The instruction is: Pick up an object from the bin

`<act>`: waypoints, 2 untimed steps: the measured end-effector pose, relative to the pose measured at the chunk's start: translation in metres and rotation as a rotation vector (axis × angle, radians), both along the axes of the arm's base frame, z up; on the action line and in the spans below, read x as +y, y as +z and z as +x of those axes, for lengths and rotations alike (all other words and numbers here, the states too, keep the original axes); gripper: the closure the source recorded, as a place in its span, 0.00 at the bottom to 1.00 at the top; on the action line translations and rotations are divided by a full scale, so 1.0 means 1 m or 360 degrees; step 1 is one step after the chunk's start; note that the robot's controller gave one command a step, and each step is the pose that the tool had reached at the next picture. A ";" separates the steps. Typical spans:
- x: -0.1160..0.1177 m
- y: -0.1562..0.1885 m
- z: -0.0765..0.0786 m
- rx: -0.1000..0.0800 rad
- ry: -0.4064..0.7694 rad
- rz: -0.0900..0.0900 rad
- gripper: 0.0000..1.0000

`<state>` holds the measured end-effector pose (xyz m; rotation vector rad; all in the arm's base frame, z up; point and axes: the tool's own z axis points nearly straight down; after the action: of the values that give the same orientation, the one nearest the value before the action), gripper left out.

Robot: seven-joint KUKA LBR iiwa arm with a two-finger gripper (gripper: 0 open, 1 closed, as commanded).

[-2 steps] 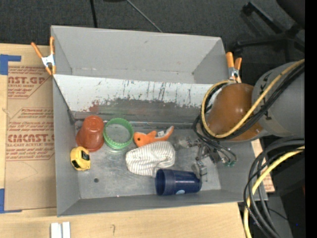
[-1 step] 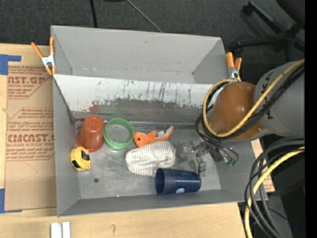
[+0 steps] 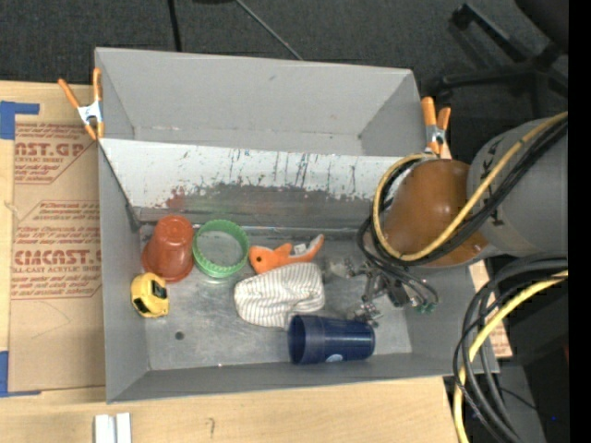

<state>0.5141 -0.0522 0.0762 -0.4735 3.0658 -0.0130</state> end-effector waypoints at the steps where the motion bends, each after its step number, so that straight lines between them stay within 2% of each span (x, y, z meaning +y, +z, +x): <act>1: 0.000 -0.005 -0.009 0.0059 0.0001 0.0000 1.00; 2: 0.000 -0.005 -0.009 0.0058 0.0002 0.0001 1.00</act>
Offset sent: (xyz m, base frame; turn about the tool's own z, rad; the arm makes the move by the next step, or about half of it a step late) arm 0.0000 0.0000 0.0000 0.0000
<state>0.5047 -0.0521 0.0710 -0.4808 3.1010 -0.0035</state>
